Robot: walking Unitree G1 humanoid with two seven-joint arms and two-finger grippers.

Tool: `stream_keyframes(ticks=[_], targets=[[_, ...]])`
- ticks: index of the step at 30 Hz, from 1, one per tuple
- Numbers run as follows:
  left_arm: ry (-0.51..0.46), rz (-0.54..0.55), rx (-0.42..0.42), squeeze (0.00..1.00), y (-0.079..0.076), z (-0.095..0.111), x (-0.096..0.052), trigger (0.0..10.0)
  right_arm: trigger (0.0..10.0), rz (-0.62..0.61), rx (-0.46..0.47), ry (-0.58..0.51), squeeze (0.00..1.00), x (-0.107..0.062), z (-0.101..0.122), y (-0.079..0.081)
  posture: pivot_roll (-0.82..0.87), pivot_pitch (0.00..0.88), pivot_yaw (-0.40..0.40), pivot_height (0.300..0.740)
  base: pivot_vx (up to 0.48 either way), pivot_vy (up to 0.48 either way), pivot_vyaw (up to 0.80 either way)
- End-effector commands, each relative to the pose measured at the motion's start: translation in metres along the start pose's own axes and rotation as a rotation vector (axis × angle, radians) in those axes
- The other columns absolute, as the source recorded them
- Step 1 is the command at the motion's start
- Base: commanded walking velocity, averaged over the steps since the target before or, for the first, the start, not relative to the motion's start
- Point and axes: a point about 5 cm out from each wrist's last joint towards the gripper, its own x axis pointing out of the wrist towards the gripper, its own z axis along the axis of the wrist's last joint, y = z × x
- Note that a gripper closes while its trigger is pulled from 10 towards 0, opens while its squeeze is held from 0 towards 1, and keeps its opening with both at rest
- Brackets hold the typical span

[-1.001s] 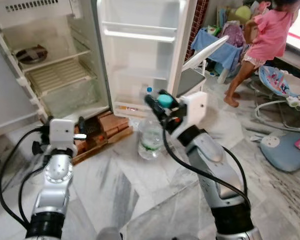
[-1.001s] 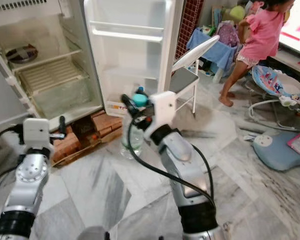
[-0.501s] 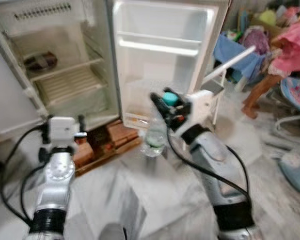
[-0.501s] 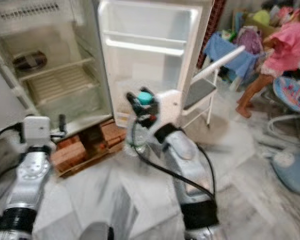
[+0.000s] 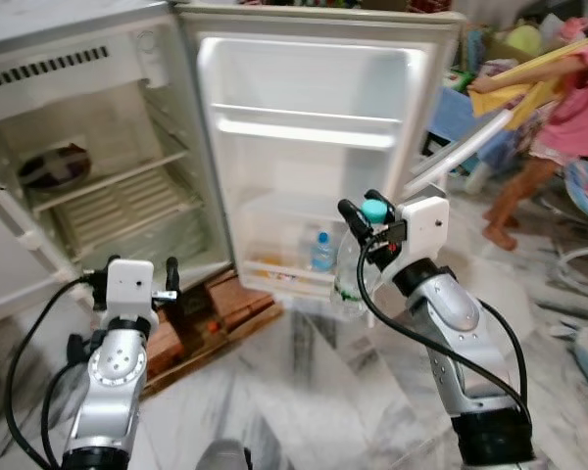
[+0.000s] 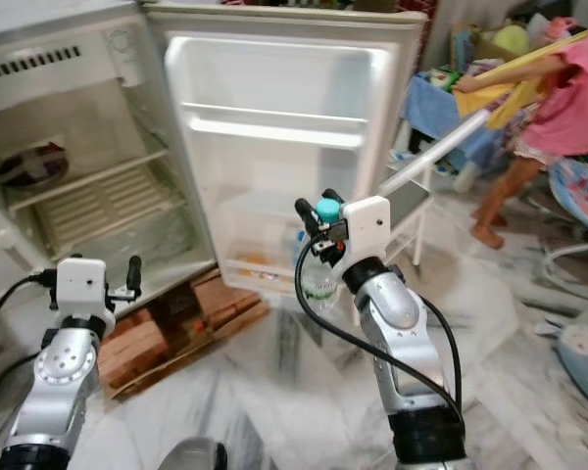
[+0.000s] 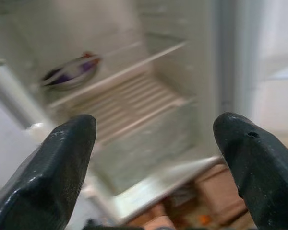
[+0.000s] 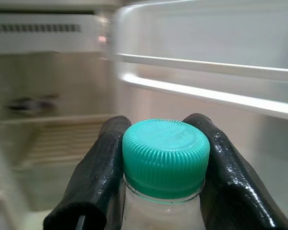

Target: Restocking fridge

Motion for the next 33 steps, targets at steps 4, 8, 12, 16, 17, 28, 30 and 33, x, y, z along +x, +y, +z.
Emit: stream_keyframes(ticks=[4,8,12,16,17,28,30,33], targets=[[-0.054,-0.057,0.027,0.0,-0.007,0.008,0.002,10.0,10.0,0.002,-0.038,-0.034,0.0,0.0,0.007,0.0,0.09,0.021,-0.022,0.74,0.336,0.275,0.0],[-0.065,-0.072,0.021,0.0,-0.008,0.012,0.004,10.0,10.0,0.004,-0.046,-0.041,0.0,0.002,0.007,-0.001,0.09,0.021,-0.022,0.74,0.46,0.0,0.0],[-0.054,-0.092,-0.028,0.0,-0.013,0.013,0.002,10.0,10.0,-0.016,-0.049,-0.046,0.0,0.002,0.008,-0.006,0.08,0.024,-0.017,0.74,0.48,0.0,0.0],[-0.065,-0.104,-0.035,0.0,-0.016,0.014,0.001,10.0,10.0,-0.021,-0.052,-0.045,0.0,0.001,0.007,-0.006,0.08,0.027,-0.017,0.74,0.448,0.0,0.0],[-0.075,-0.116,-0.011,0.0,-0.016,0.015,0.001,10.0,10.0,-0.023,-0.054,-0.047,0.0,0.001,0.007,-0.005,0.09,0.03,-0.017,0.74,0.454,0.0,0.0],[-0.078,-0.087,-0.064,0.0,-0.019,0.018,0.001,10.0,10.0,-0.019,-0.054,-0.052,0.0,0.003,0.007,-0.004,0.09,0.032,-0.017,0.74,0.191,0.0,0.0],[-0.072,-0.079,-0.07,0.0,-0.019,0.018,0.002,10.0,10.0,-0.017,-0.05,-0.049,0.0,0.003,0.007,-0.004,0.09,0.032,-0.017,0.74,0.0,0.0,0.0],[-0.053,-0.068,-0.07,0.0,-0.018,0.017,0.001,10.0,10.0,-0.011,-0.056,-0.033,0.0,0.002,0.004,-0.003,0.09,0.034,-0.016,0.74,0.0,0.0,0.0]])
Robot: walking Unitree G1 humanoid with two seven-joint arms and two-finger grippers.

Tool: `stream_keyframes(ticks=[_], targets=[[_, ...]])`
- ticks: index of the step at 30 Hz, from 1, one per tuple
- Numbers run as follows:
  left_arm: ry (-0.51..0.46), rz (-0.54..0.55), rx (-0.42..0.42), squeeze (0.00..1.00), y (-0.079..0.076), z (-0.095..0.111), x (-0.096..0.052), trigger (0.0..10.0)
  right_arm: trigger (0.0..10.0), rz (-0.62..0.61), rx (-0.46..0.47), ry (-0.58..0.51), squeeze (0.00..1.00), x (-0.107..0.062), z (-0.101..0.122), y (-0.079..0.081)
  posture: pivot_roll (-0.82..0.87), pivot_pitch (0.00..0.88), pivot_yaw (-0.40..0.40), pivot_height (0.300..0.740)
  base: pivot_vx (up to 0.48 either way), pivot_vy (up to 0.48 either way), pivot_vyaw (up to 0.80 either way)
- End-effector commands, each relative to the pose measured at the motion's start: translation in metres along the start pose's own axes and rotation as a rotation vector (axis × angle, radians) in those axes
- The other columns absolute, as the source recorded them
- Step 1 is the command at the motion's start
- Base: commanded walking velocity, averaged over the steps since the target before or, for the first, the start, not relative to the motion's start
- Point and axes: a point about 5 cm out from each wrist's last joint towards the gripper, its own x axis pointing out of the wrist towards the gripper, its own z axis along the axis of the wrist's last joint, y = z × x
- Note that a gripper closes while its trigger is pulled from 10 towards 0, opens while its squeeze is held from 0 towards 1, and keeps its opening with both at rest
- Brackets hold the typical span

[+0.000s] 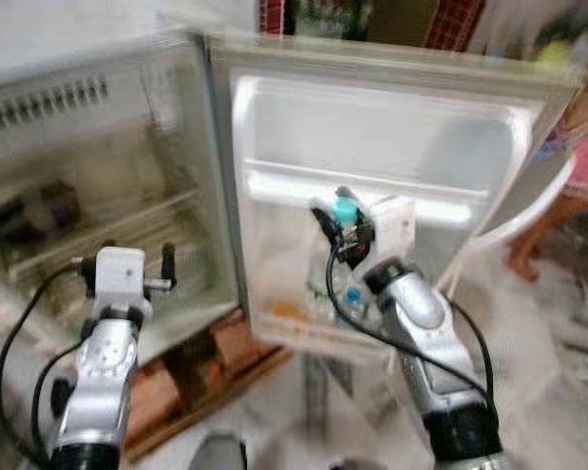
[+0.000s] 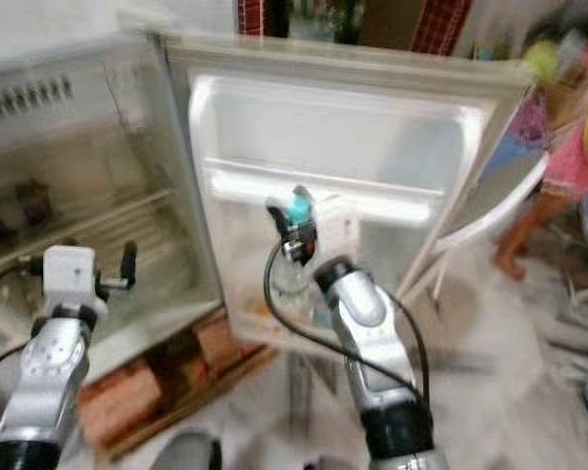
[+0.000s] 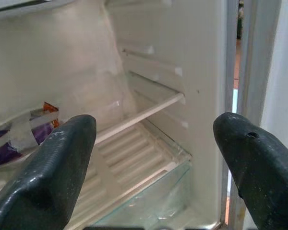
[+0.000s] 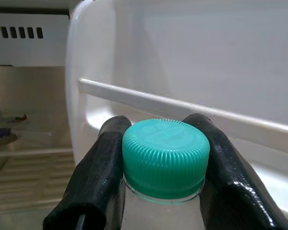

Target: Restocking fridge

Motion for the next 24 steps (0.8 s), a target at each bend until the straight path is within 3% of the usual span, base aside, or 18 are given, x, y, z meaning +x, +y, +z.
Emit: stream_keyframes(ticks=[1,12,24], targets=[[0.018,0.002,0.001,0.0,0.0008,-0.0016,-0.0028,10.0,10.0,-0.013,-0.014,0.004,0.0,-0.0033,0.0001,-0.0044,0.09,0.035,-0.016,0.74,0.0,0.0,0.0],[0.032,0.024,0.023,0.0,0.0088,-0.0053,-0.0095,10.0,10.0,0.017,0.028,0.024,0.0,-0.0064,-0.0075,0.0052,0.1,0.038,-0.018,0.73,0.0,0.0,0.0],[0.04,0.045,0.031,0.0,0.0093,-0.0047,-0.0064,10.0,10.0,0.031,0.045,0.032,0.0,-0.0064,-0.0086,0.0051,0.09,0.042,-0.016,0.66,0.0,0.0,0.0]])
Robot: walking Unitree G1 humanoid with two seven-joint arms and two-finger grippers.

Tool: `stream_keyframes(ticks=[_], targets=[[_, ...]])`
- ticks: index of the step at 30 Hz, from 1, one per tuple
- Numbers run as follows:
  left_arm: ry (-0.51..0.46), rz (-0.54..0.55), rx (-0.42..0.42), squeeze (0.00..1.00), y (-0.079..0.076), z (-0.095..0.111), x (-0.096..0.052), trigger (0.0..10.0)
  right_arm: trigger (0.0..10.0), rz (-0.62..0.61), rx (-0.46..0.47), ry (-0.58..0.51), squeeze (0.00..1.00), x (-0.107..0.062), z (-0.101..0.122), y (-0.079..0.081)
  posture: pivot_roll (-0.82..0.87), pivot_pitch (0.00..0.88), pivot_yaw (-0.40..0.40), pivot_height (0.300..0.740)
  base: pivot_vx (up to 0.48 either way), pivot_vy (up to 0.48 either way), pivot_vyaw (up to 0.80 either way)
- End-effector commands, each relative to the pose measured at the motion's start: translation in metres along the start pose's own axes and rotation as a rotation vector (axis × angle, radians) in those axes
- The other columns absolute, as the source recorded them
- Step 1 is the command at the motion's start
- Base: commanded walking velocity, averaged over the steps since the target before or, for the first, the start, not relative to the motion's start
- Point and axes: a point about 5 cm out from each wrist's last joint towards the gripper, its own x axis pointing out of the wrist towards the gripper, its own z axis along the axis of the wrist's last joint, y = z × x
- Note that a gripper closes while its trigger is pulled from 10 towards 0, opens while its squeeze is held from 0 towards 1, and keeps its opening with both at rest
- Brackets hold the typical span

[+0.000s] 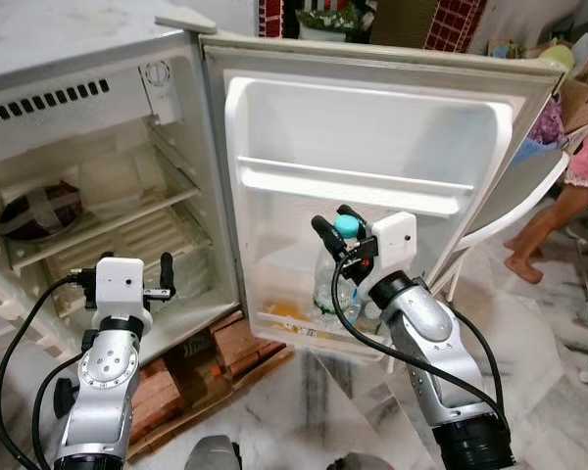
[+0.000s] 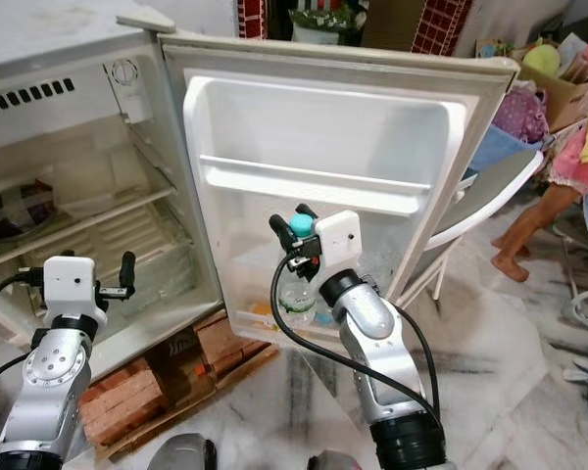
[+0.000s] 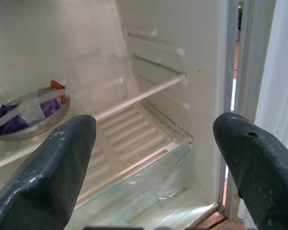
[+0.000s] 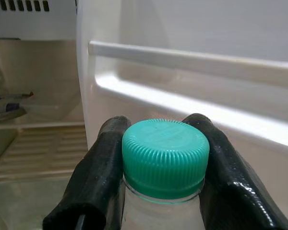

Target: Restocking fridge

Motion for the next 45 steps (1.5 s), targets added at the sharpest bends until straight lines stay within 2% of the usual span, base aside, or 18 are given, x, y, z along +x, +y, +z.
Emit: stream_keyframes(ticks=[1,4,19,20,22,25,31,45], targets=[[0.002,0.009,0.018,0.0,0.002,0.001,0.0,10.0,10.0,0.014,0.006,-0.018,0.0,0.002,0.004,0.003,0.1,0.043,-0.018,0.65,0.0,0.0,0.0],[0.0,0.015,0.02,0.0,0.003,0.001,0.0,10.0,10.0,0.024,0.006,-0.019,0.0,0.003,0.004,0.005,0.1,0.043,-0.021,0.635,0.0,0.0,0.0],[-0.007,0.059,0.031,0.0,0.002,0.002,0.002,10.0,10.0,0.043,0.007,-0.012,0.0,0.003,0.003,0.006,0.09,0.042,-0.022,0.635,0.0,0.0,0.0],[0.001,0.048,0.008,0.0,0.001,0.002,0.002,10.0,10.0,0.045,0.008,-0.012,0.0,0.003,0.003,0.006,0.09,0.042,-0.022,0.635,0.0,0.0,0.0],[0.024,-0.003,-0.089,0.0,-0.005,0.002,0.001,10.0,10.0,0.05,0.008,-0.009,0.0,0.003,0.003,0.006,0.09,0.042,-0.022,0.635,0.0,0.0,0.0],[-0.005,0.007,-0.012,0.0,-0.005,0.005,0.002,10.0,10.0,0.066,0.0,-0.005,0.0,0.004,0.003,0.006,0.09,0.042,-0.023,0.635,0.0,0.0,0.0],[-0.034,0.005,0.018,0.0,-0.005,0.008,0.004,10.0,10.0,0.073,-0.002,-0.011,0.0,0.008,0.005,0.005,0.09,0.035,-0.025,0.635,0.0,0.0,0.0],[-0.054,-0.009,0.012,0.0,-0.008,0.01,0.004,10.0,10.0,0.132,-0.018,-0.01,0.0,0.006,0.005,0.013,0.09,0.041,-0.027,0.635,0.388,0.0,0.0]])
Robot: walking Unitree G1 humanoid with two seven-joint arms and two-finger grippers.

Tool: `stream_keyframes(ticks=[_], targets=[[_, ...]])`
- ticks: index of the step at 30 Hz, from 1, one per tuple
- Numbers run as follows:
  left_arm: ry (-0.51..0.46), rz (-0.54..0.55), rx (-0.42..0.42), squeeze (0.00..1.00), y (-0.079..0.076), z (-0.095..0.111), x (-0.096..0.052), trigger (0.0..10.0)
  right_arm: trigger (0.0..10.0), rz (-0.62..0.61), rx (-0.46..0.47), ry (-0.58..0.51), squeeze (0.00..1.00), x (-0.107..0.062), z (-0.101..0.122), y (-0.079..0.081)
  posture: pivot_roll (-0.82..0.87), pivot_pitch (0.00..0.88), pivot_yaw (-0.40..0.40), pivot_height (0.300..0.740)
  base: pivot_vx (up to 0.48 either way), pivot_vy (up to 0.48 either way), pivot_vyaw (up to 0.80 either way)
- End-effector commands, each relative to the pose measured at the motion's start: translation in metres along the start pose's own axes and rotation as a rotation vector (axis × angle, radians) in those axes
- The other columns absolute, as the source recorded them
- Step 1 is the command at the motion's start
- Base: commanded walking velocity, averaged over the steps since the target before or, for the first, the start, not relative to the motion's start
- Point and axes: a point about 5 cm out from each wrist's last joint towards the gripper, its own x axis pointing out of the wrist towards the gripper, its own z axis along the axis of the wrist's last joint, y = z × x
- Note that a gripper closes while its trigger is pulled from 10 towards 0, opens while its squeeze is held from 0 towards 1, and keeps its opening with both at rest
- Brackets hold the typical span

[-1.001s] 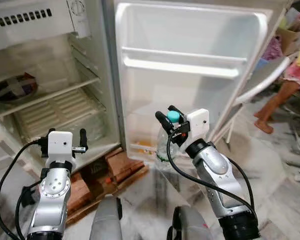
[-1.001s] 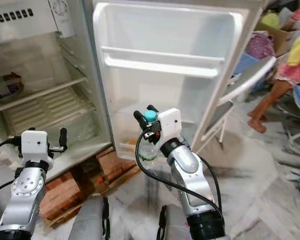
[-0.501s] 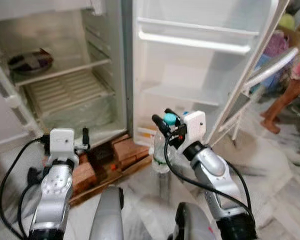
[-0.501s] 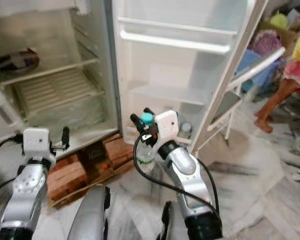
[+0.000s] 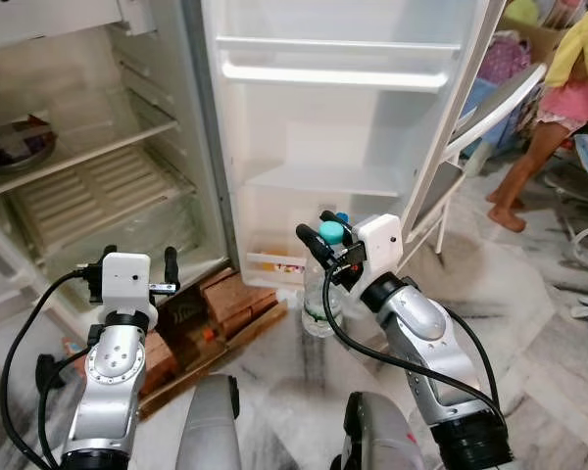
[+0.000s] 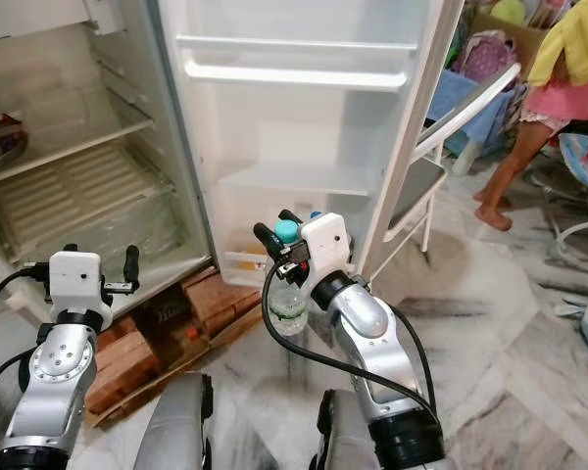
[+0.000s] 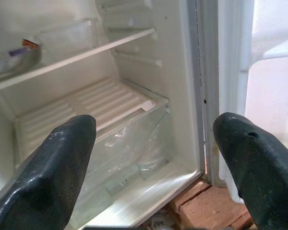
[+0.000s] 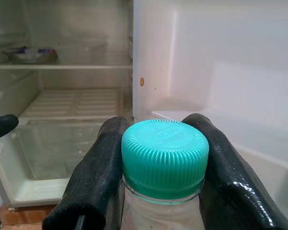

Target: Restocking fridge

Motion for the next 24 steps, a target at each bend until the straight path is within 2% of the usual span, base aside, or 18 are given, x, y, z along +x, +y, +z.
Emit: stream_keyframes(ticks=[1,9,12,16,24], targets=[[-0.011,0.001,0.008,0.0,0.0026,0.0021,0.0012,10.0,10.0,0.031,-0.014,-0.04,0.0,0.0044,0.0096,0.0039,0.09,0.042,-0.027,0.635,0.454,0.0,0.0],[-0.009,0.001,0.005,0.0,0.0018,0.0018,0.0011,10.0,10.0,0.052,-0.024,-0.04,0.0,0.005,0.0102,0.0058,0.09,0.043,-0.028,0.635,0.453,0.0,0.0],[-0.002,0.008,0.004,0.0,0.0008,0.0009,0.0015,10.0,10.0,0.058,-0.021,-0.043,0.0,0.0043,0.0104,0.0065,0.09,0.045,-0.028,0.635,0.354,0.0,0.76],[-0.007,0.01,-0.012,0.0,0.0002,0.0017,0.0017,10.0,10.0,0.062,-0.021,-0.042,0.0,0.0041,0.0104,0.0067,0.09,0.045,-0.028,0.635,0.0,0.0,0.52],[-0.005,0.018,-0.014,0.0,0.0007,0.0017,0.0015,10.0,10.0,0.077,-0.007,-0.053,0.0,0.0042,0.0115,0.0086,0.09,0.046,-0.028,0.635,0.0,0.0,0.0]])
